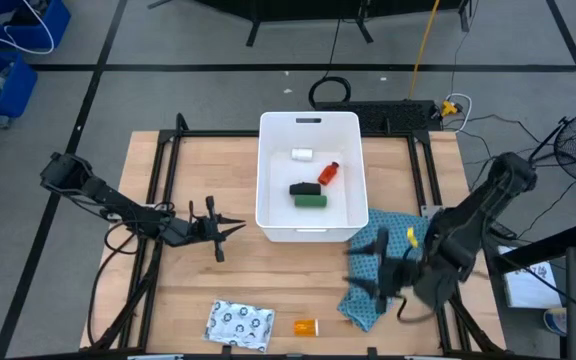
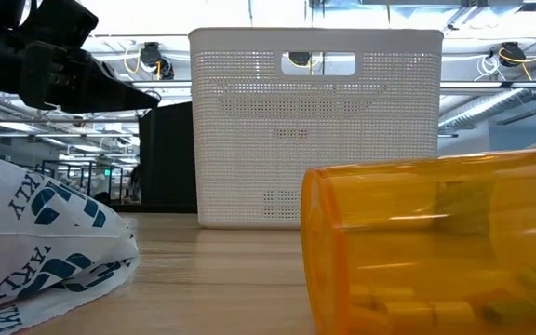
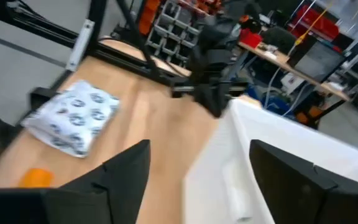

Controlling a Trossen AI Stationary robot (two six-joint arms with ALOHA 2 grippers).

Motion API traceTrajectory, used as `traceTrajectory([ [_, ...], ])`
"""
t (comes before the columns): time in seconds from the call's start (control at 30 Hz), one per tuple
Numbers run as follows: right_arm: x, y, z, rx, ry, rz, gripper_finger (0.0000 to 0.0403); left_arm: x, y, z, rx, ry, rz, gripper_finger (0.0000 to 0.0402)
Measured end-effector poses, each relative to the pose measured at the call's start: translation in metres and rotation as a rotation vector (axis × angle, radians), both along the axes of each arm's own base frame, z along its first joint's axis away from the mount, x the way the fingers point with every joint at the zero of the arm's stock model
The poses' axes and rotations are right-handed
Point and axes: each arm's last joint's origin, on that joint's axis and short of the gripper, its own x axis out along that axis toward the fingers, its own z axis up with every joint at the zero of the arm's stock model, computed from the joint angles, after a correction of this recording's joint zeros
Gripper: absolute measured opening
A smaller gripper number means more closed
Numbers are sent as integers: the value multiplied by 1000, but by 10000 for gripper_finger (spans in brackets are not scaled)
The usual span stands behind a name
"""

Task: Pick & place medical supplies in basket/bin
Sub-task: Put the orange bottle into the white bin

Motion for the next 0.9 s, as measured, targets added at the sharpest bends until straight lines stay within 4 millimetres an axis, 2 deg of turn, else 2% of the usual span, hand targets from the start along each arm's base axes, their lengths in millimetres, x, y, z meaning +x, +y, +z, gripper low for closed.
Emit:
traceTrajectory([
  [0.2,9,37,-29,84,2,17,277,0,0,0,0,0,0,47],
  [0.5,38,76,-91,136,13,-10,268,0,0,1,-34,-19,5,47],
  [0.7,54,93,-123,238,5,32,268,1,0,5,-77,-62,8,47],
  [0.9,70,96,-147,339,35,62,268,1,0,6,-80,-68,8,47],
])
